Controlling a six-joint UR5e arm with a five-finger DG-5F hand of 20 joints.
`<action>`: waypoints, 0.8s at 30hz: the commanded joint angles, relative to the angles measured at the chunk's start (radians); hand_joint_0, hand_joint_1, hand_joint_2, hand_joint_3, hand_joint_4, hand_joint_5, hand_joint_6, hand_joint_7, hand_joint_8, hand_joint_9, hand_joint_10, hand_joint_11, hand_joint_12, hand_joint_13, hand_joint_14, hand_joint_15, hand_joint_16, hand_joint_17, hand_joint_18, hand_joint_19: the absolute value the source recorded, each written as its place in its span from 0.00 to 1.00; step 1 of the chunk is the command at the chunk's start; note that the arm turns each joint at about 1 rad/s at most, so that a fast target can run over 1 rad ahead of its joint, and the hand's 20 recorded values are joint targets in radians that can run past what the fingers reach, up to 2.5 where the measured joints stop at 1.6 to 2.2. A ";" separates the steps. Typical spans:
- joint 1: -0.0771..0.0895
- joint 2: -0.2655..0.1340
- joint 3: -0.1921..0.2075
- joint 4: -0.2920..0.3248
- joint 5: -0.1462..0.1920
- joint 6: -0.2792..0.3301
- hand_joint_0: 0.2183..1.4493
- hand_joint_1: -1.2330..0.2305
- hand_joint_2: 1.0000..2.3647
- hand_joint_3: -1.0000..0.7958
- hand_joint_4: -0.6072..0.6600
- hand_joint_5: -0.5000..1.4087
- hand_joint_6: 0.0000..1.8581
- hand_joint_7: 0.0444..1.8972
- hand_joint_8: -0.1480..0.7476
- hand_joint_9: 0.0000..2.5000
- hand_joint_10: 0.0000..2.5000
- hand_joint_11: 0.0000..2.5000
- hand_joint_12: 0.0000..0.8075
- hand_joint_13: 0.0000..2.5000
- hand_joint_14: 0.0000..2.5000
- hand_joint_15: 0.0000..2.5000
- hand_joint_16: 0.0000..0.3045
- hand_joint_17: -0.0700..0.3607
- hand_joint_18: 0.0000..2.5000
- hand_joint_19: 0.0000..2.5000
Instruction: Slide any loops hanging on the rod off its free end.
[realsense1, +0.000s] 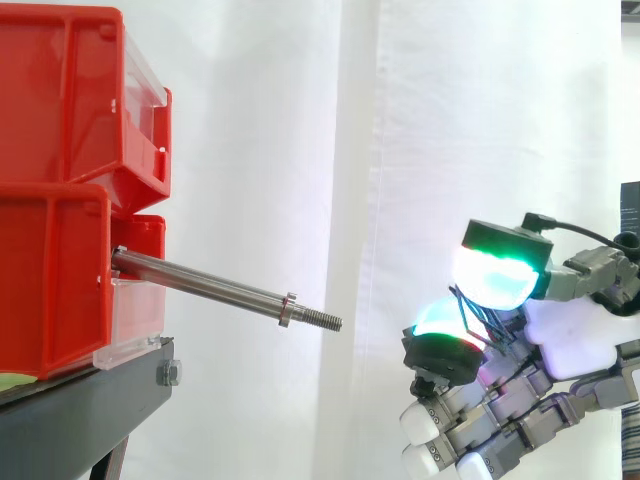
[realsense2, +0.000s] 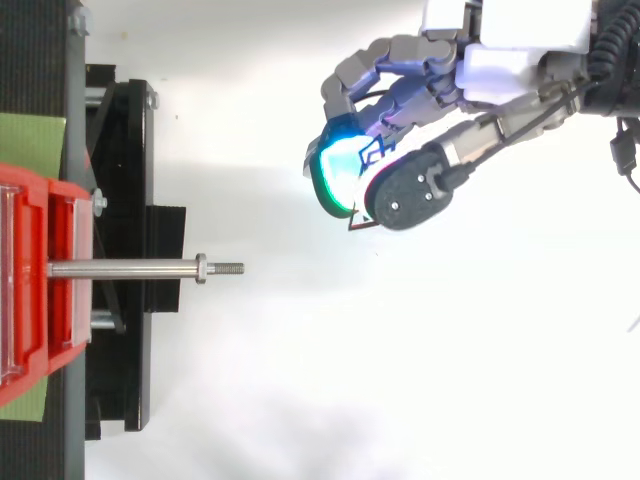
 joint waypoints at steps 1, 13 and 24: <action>0.000 0.000 -0.001 0.000 0.000 0.000 0.34 0.27 0.00 0.28 0.60 0.16 0.45 0.62 0.43 0.22 0.00 0.04 0.32 0.20 0.00 0.01 0.11 0.33 0.20 0.10; 0.000 0.000 -0.001 0.001 0.000 0.005 0.27 0.41 0.00 0.28 0.60 0.17 0.43 0.59 0.43 0.23 0.00 0.04 0.31 0.20 0.00 0.01 0.10 0.33 0.20 0.11; 0.000 0.000 -0.001 0.000 0.000 0.003 0.24 0.46 0.00 0.28 0.61 0.18 0.41 0.61 0.45 0.24 0.00 0.04 0.31 0.20 0.00 0.01 0.10 0.32 0.19 0.11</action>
